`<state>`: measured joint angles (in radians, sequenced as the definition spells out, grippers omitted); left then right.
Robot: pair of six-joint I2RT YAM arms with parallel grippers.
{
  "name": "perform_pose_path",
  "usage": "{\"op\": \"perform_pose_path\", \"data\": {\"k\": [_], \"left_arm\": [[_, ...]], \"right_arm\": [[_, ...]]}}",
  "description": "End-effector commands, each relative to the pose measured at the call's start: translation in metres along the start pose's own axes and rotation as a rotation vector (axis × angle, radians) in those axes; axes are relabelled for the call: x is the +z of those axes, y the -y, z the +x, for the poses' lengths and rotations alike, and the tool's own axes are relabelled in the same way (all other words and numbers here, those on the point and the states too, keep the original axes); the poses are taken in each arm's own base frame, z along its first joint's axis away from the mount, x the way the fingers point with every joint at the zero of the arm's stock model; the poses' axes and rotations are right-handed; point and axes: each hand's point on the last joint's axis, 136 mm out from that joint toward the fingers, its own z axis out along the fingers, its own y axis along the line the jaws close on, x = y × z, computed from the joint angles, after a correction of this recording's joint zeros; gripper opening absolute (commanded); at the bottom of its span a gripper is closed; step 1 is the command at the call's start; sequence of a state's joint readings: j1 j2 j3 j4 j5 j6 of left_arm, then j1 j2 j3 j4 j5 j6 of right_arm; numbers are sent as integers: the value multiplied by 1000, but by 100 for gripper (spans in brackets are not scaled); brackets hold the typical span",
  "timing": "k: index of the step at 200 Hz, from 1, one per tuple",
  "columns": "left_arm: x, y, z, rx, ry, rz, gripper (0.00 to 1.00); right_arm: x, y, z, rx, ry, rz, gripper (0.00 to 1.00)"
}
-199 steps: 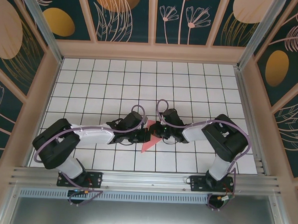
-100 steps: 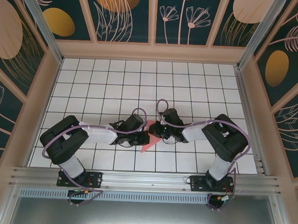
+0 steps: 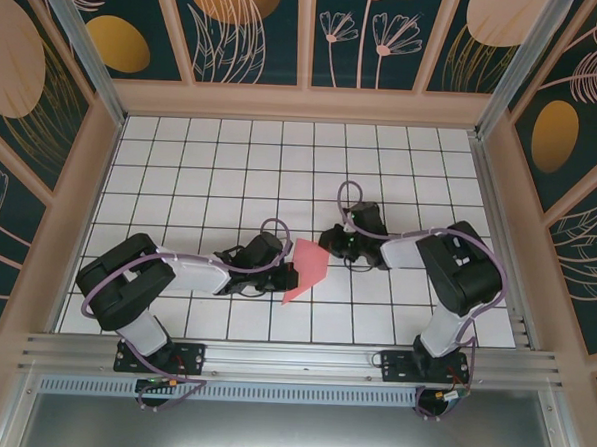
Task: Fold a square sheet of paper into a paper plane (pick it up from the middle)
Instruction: Fourth fold the wing at the center of the table, then turn over the paper at the center of the table.
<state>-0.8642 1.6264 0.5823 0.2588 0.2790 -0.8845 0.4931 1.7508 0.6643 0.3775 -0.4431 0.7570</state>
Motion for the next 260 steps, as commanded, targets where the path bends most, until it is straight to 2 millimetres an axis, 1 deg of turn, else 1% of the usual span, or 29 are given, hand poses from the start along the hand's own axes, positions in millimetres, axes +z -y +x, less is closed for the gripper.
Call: {"op": "perform_pose_path", "data": {"k": [1, 16, 29, 47, 56, 67, 80, 96, 114, 121, 127, 131, 133, 148, 162, 179, 193, 220, 247, 260], "left_arm": [[-1, -59, 39, -64, -111, -207, 3], [-1, -60, 39, -66, -109, -210, 3], [-1, -58, 38, -65, -106, -203, 3], [-1, -56, 37, -65, -104, -192, 3], [-1, -50, 34, -61, -99, -169, 4], [-1, -41, 30, -57, -90, -137, 4], [-2, -30, 23, -49, -79, -109, 5], [-4, -16, 13, -34, -59, -83, 8], [-11, 5, -1, -7, -22, -40, 14], [-15, 13, -9, 3, -2, -28, 16], [-18, 18, -13, 11, 10, -21, 16], [-20, 22, -16, 19, 18, -16, 18], [-21, 25, -19, 24, 25, -12, 19], [-32, 35, -30, 46, 65, -13, 22], [-40, 34, -40, 58, 114, -52, 25], [-44, 19, -46, 62, 149, -137, 30], [-41, 8, -45, 69, 139, -198, 31], [-33, 0, -45, 74, 126, -236, 33], [-26, -10, -46, 79, 116, -285, 34], [-23, -11, -46, 85, 109, -287, 34]], "right_arm": [[-2, 11, -23, -40, 35, 56, 9], [-3, 17, -30, -32, 39, 67, 9], [-5, 12, -34, -31, 37, 37, 9], [-14, -8, -37, -51, 45, -18, 11], [-20, -20, -35, -68, 47, -47, 11], [-25, -30, -31, -88, 46, -52, 11], [-32, -30, -22, -83, 42, -21, 12], [-40, -23, -5, -51, 35, 23, 17], [-48, -20, 19, -20, 16, 26, 32], [-52, -19, 27, -3, 10, 26, 34], [-56, -18, 31, 16, 16, 22, 37], [-57, -20, 40, 14, 2, 16, 39], [-57, -21, 40, 14, 2, 14, 39], [-64, -22, 54, 49, -9, 6, 47], [-67, -28, 65, 57, -34, -22, 50], [-65, -26, 73, 89, -60, -11, 52], [-62, -29, 78, 92, -88, -25, 53], [-56, -30, 81, 104, -103, -17, 53], [-49, -23, 87, 129, -133, 17, 54], [-46, -21, 90, 131, -146, 21, 53]]}}
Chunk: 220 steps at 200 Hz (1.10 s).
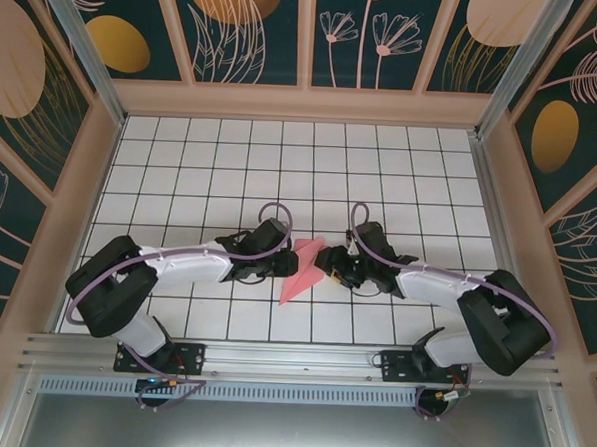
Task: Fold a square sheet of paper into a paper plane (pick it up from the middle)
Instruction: Turn over the paper at the center of the table.
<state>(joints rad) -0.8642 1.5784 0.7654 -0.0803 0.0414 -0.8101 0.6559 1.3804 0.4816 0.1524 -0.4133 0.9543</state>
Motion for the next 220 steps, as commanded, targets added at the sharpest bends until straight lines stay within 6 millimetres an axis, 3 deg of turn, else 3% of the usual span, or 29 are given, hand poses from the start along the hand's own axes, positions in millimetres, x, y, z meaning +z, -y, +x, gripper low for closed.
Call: {"op": "perform_pose_path", "data": {"k": [1, 82, 143, 181, 220], "left_arm": [[3, -5, -4, 32, 2, -48, 34], [25, -14, 14, 41, -83, -65, 30], [29, -12, 21, 30, -107, -42, 28], [29, -9, 24, 18, -112, -7, 26], [29, -9, 23, 11, -105, -6, 21]], "right_arm": [[6, -2, 5, 27, -31, 3, 53], [19, 4, 7, 45, -56, 15, 53], [24, -10, -2, 34, -37, -35, 52], [25, -28, -13, -9, -9, -93, 53], [29, -30, -17, -20, -3, -103, 54]]}}
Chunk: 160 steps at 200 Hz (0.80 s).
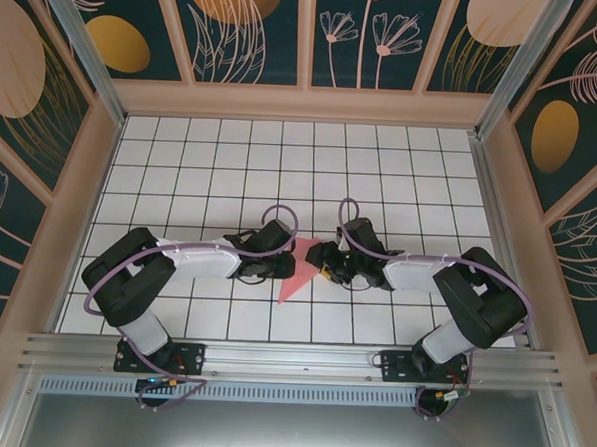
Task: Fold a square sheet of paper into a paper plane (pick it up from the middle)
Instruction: Turn over the paper at the center of the table.
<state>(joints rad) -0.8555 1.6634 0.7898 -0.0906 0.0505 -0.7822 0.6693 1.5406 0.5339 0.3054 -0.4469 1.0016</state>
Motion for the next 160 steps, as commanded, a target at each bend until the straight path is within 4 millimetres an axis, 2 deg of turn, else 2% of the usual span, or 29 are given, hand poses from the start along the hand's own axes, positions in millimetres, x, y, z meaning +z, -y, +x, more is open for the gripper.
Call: {"op": "perform_pose_path", "data": {"k": [1, 55, 94, 160], "left_arm": [[11, 3, 15, -4, -52, 42, 21], [7, 7, 15, -30, -43, 79, 17], [7, 8, 14, -44, -44, 109, 17], [1, 14, 9, -62, -25, 150, 17]], "right_arm": [[3, -15, -8, -40, 14, -49, 54], [3, -7, -8, -22, 11, -63, 54], [2, -17, -9, -53, 4, -100, 53], [14, -18, -13, -76, -3, -97, 46]]}}
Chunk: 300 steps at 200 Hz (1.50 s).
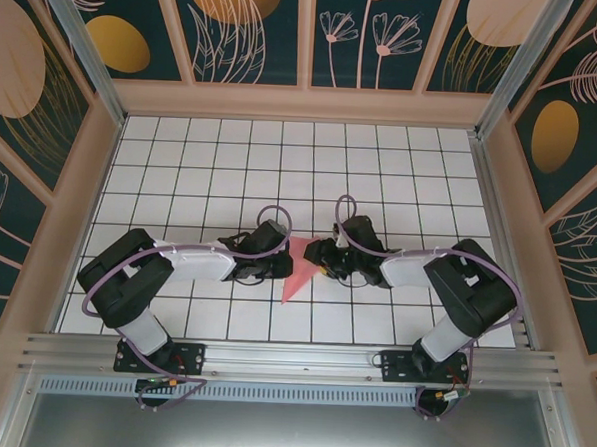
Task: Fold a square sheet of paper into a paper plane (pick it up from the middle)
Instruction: Turn over the paper at the center of the table.
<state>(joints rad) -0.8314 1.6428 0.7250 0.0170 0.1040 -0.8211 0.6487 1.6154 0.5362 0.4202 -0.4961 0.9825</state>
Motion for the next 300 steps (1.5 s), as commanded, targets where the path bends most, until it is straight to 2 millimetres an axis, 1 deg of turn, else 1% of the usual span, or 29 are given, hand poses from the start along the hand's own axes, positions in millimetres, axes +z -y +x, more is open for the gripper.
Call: {"op": "perform_pose_path", "data": {"k": [1, 30, 41, 64, 75, 87, 100, 113, 123, 140, 148, 168, 193, 234, 249, 284, 300], "left_arm": [[2, 13, 10, -10, -42, 74, 17], [-1, 15, 8, -13, -30, 84, 18], [-1, 14, 9, -15, -31, 85, 18], [-1, 14, 10, -16, -33, 85, 18], [-1, 14, 8, -16, -28, 85, 18], [-2, 14, 8, -17, -25, 83, 18], [-3, 13, 7, -15, -21, 77, 18], [-7, 15, 6, -14, -9, 86, 19], [-13, 18, 2, -11, 12, 103, 20], [-24, 25, -6, -7, 62, 136, 23], [-30, 27, -11, -4, 90, 147, 25], [-47, 32, -25, 2, 167, 154, 27], [-71, 27, -41, -14, 284, 140, 29], [-106, 0, -54, -78, 466, 73, 33], [-117, -9, -57, -100, 517, 56, 34], [-133, -28, -59, -139, 593, 8, 37], [-139, -34, -60, -154, 619, -7, 38]], "right_arm": [[5, -14, -7, -51, 6, -41, 46], [7, -14, -9, -69, 14, -36, 40], [9, -15, -10, -78, 19, -42, 36], [12, -20, -10, -92, 18, -61, 36], [14, -19, -10, -92, 18, -55, 34], [16, -20, -10, -104, 12, -52, 29], [17, -16, -13, -110, 24, -22, 23], [17, -17, -14, -125, 27, -18, 20], [16, -17, -14, -141, 25, -4, 14], [11, -21, -20, -182, 47, 26, 11], [6, -22, -23, -199, 62, 43, 9], [-8, -28, -33, -253, 110, 105, 9], [-35, -33, -50, -330, 193, 233, 9], [-91, -48, -81, -451, 338, 468, 10], [-112, -48, -92, -472, 392, 594, 11], [-148, -44, -104, -490, 481, 867, 10], [-157, -45, -105, -501, 506, 968, 10]]}}
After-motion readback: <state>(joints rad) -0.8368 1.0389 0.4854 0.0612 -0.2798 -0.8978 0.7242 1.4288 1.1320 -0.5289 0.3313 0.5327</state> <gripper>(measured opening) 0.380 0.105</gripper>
